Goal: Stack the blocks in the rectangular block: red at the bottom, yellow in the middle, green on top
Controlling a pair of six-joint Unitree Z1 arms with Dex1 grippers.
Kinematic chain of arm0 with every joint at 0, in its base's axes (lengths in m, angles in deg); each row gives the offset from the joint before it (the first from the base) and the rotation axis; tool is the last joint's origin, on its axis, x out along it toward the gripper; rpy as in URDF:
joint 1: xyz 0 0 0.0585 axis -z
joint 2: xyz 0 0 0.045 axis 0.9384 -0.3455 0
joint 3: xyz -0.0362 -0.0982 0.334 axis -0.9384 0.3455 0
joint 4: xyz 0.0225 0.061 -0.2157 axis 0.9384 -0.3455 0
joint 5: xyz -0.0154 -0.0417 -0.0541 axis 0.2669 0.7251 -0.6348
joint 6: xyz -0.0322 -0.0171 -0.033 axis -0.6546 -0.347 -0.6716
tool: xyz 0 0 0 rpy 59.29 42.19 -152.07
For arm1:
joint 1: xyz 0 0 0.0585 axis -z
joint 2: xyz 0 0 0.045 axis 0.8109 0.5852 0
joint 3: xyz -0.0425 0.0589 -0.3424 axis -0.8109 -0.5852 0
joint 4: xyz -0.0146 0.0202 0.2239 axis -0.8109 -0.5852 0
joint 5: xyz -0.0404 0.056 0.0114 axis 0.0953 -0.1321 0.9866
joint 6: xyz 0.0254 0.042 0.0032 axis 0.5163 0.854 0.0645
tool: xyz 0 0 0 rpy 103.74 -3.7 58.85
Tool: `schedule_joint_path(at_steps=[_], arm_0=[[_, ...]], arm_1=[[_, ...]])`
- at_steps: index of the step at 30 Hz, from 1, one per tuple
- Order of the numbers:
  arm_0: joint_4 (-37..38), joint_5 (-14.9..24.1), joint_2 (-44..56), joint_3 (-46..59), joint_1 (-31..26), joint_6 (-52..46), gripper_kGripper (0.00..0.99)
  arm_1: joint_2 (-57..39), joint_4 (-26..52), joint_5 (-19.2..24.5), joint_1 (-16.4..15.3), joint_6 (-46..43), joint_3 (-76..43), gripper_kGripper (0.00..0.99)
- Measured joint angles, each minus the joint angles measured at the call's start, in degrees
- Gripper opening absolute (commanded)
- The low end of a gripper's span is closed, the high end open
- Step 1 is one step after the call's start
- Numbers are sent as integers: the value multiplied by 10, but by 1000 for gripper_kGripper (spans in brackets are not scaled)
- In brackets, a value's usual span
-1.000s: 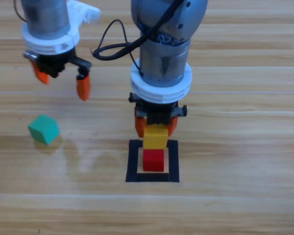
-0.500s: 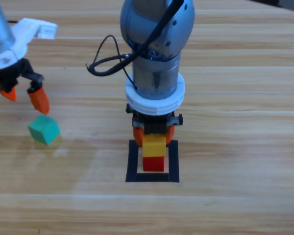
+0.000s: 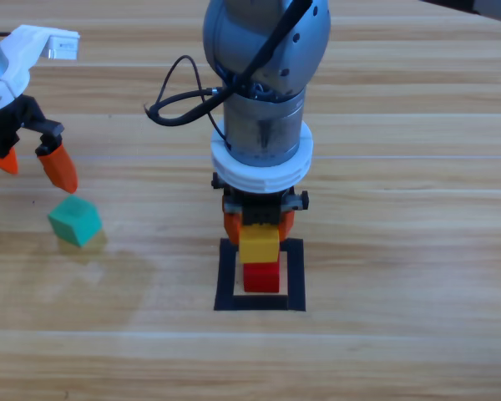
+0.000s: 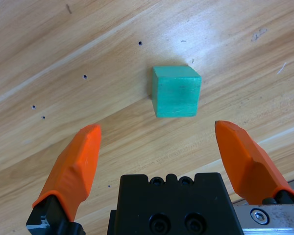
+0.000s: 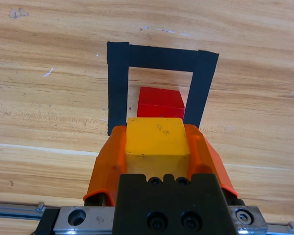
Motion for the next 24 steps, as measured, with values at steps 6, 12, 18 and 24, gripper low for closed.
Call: schedule_joint_path(at_steps=[6,12,18,24], arm_0=[[0,8,0,4,2,-2,988],[6,22,0,13,17,-2,959],[25,29,0,25,42,-2,962],[36,33,0,37,57,-11,965]], arm_1=[[5,0,0,0,0,4,91],[14,0,0,0,0,4,91],[22,0,1,0,-1,7,91],[22,0,1,0,-1,7,857]])
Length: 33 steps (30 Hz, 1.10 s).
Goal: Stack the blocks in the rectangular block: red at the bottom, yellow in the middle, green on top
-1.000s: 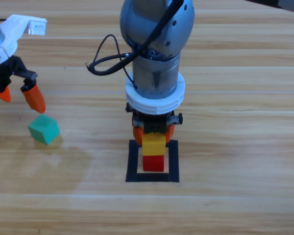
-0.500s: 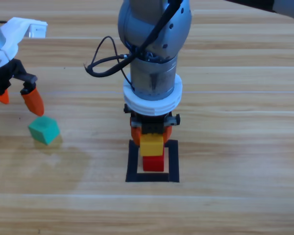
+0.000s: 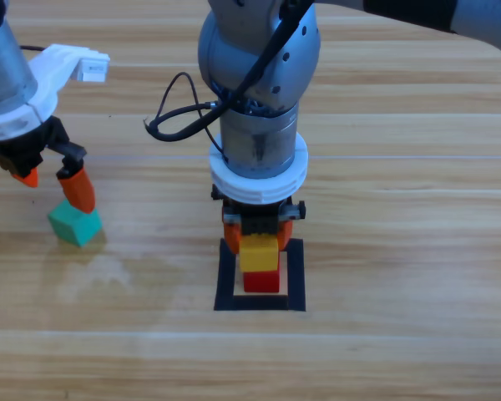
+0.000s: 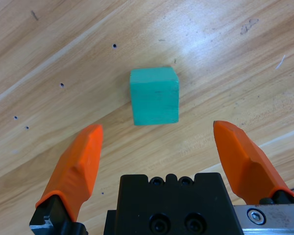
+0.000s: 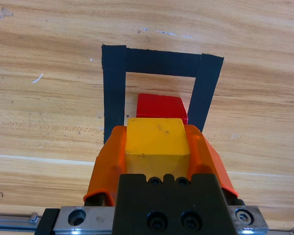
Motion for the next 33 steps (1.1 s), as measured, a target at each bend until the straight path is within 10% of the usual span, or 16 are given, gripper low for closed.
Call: schedule_joint_path(at_steps=[1,19,33], arm_0=[[3,0,-1,3,1,-1,965],[43,25,-36,18,5,-17,965],[85,28,-44,73,6,-28,942]], arm_1=[[0,0,0,0,-1,0,983],[-65,0,32,0,-17,1,990],[-278,40,76,-6,-268,-133,990]])
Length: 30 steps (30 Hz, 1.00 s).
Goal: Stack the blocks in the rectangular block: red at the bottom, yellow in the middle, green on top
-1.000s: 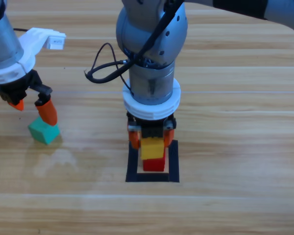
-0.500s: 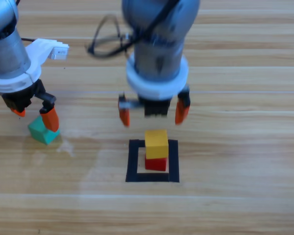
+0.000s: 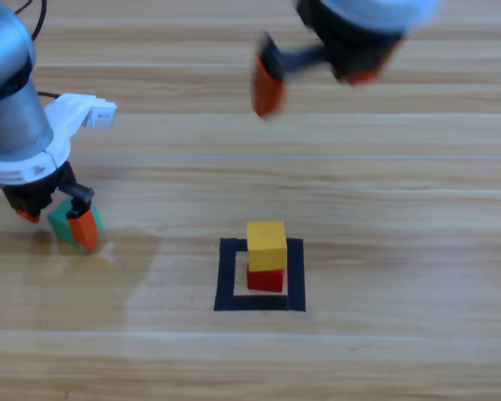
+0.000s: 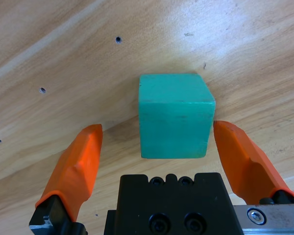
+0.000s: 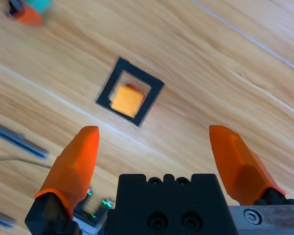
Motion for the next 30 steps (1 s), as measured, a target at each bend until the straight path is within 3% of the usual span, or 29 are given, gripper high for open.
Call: schedule_joint_path(at_steps=[2,7,14,17,21,30], arm_0=[[7,0,-1,2,0,-1,920],[16,0,-2,2,3,-8,902],[17,1,-10,1,15,-11,818],[18,1,-13,-1,17,-14,641],[25,1,-13,-1,19,-17,179],[9,12,-13,-13,20,-50,0]], arm_1=[[-43,66,-10,4,-33,-120,989],[-232,376,-147,49,-188,-540,989],[-427,442,-165,77,-275,-656,989],[-450,456,-180,78,-294,-679,989],[-450,474,-194,79,-304,-698,989],[-450,476,-197,79,-304,-702,989]])
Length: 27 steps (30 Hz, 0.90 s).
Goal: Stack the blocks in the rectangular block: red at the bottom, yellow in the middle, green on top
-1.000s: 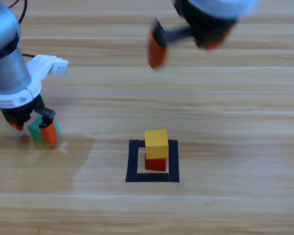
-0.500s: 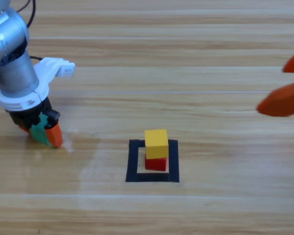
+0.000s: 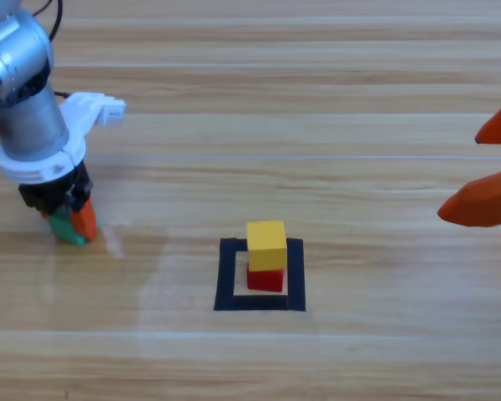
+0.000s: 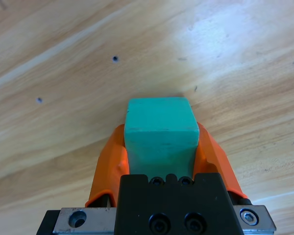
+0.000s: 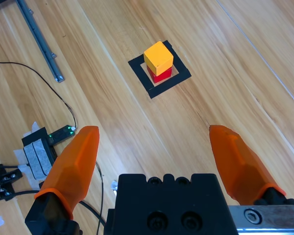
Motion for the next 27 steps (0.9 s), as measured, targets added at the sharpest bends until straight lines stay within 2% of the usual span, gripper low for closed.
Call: schedule_joint_path(at_steps=[6,8,12,14,21,27], arm_0=[[-59,5,22,-60,6,-127,0],[-119,5,25,-117,16,-184,0],[-265,5,10,-296,60,-295,0],[-305,5,-5,-358,85,-331,0],[-324,-7,-43,-379,156,-400,0],[-348,-8,-71,-401,193,-428,0]], arm_1=[[0,0,-2,0,0,-1,989],[0,0,-3,0,0,-1,989],[0,0,-3,0,0,-3,989],[0,0,-3,0,0,-3,989],[0,0,-3,0,-1,-4,989],[0,0,-3,0,-1,-4,989]])
